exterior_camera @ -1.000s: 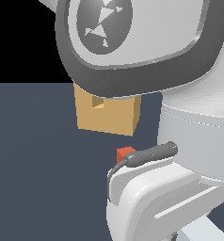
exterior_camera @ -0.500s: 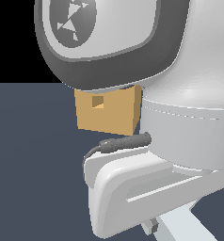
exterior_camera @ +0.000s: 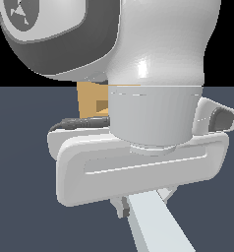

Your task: Insert the peg into the horizontal hole in a box.

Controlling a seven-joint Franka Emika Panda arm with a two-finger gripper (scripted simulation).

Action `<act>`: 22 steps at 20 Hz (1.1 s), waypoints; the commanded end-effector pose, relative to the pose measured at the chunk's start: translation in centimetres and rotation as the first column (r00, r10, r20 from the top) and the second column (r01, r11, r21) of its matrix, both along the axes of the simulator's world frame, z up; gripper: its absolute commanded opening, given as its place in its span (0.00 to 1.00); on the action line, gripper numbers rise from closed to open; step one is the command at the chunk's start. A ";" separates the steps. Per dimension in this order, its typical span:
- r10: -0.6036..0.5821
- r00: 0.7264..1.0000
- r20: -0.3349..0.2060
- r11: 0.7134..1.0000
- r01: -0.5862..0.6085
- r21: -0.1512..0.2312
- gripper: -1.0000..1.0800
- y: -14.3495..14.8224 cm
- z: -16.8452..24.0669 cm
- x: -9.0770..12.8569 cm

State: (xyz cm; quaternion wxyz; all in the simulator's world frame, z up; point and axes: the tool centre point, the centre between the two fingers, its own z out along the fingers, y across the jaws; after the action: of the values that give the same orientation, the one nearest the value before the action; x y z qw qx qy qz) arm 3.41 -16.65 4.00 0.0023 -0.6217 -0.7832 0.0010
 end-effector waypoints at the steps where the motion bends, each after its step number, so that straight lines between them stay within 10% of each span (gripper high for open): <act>1: -0.034 0.999 0.004 0.999 0.034 -0.001 0.00 0.6 0.7 -1.0; 22: -0.385 0.923 0.005 0.923 0.385 0.000 0.00 9.9 5.7 -11.6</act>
State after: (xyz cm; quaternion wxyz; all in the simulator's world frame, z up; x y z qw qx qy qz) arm -7.59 -7.57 9.16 0.0018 -0.7545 -0.6563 0.0009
